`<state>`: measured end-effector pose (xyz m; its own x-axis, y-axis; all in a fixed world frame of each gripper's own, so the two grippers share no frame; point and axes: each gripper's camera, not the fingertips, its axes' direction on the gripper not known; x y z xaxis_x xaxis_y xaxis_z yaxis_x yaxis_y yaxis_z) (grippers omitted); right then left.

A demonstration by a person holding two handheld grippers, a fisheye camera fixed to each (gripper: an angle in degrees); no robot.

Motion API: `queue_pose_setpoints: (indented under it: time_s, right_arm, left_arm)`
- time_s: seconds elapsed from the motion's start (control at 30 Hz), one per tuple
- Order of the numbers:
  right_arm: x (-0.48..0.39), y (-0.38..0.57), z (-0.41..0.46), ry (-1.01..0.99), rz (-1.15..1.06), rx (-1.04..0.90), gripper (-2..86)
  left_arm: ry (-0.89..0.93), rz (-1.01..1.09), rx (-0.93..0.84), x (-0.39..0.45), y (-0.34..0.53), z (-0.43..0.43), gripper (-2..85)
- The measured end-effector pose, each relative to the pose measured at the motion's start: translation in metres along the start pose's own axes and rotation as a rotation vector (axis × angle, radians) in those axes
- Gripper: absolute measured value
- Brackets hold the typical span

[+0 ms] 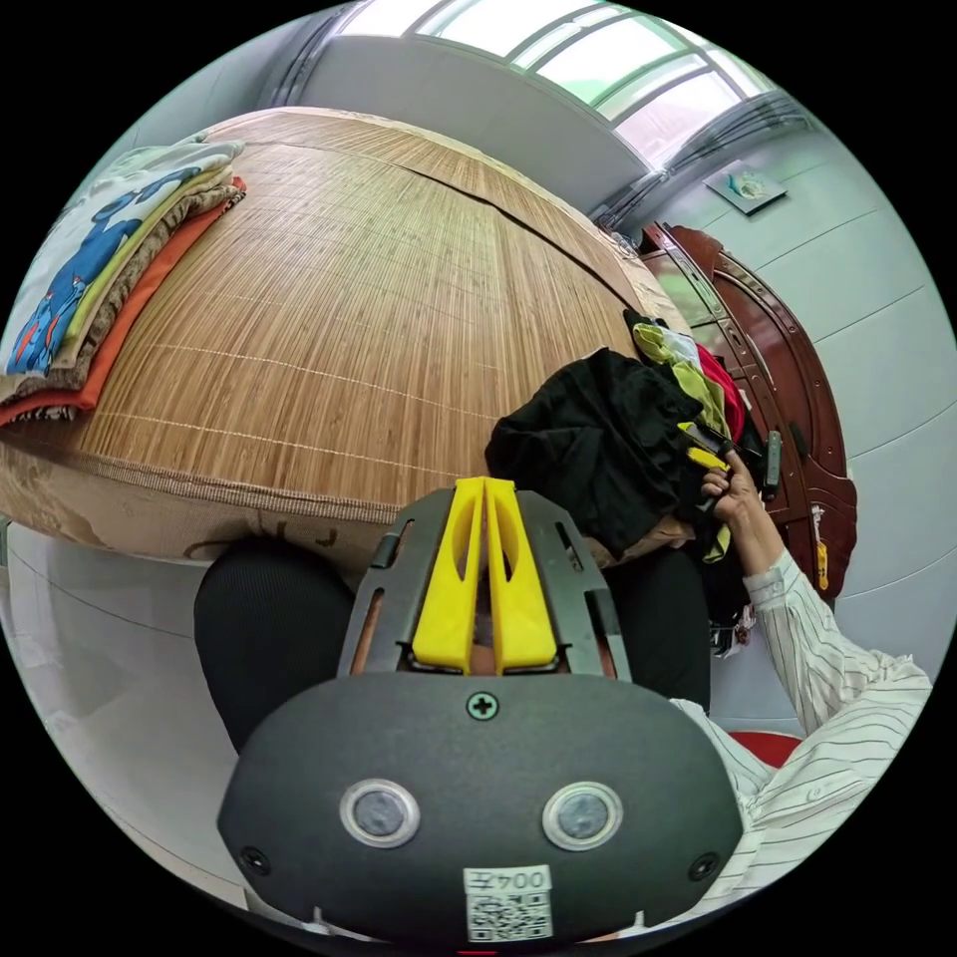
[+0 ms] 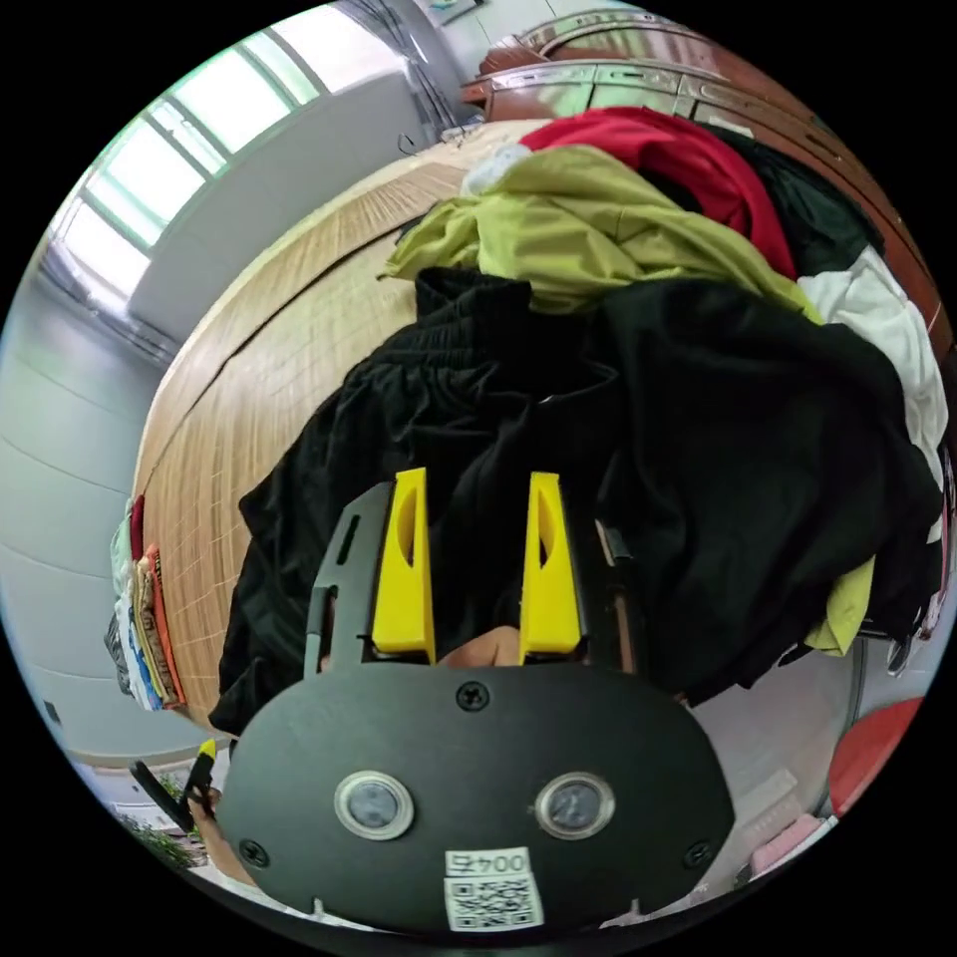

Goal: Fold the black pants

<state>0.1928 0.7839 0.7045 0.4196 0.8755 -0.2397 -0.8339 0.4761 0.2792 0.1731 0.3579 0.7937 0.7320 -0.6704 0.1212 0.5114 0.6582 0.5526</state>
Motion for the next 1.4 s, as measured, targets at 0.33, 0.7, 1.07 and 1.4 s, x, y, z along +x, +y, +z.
queue_pose_setpoints:
  time_s: [0.33,0.7,1.07,1.4]
  right_arm:
    - [0.009,0.095,-0.078,-0.297,-0.141,0.163,4.0]
    - [0.086,0.123,-0.085,-0.192,0.086,0.120,14.1]
    - [0.100,0.064,-0.042,-0.133,0.145,0.081,5.8]
    - [0.133,0.088,-0.093,-1.219,-0.148,0.200,4.9]
  left_arm:
    - [0.066,0.030,0.024,0.019,-0.014,-0.007,0.1]
    - [0.116,0.064,-0.017,0.037,-0.024,0.004,0.1]
    - [0.235,0.183,-0.052,0.080,-0.027,-0.005,1.6]
    - [0.541,0.509,-0.088,0.181,-0.030,-0.002,14.2]
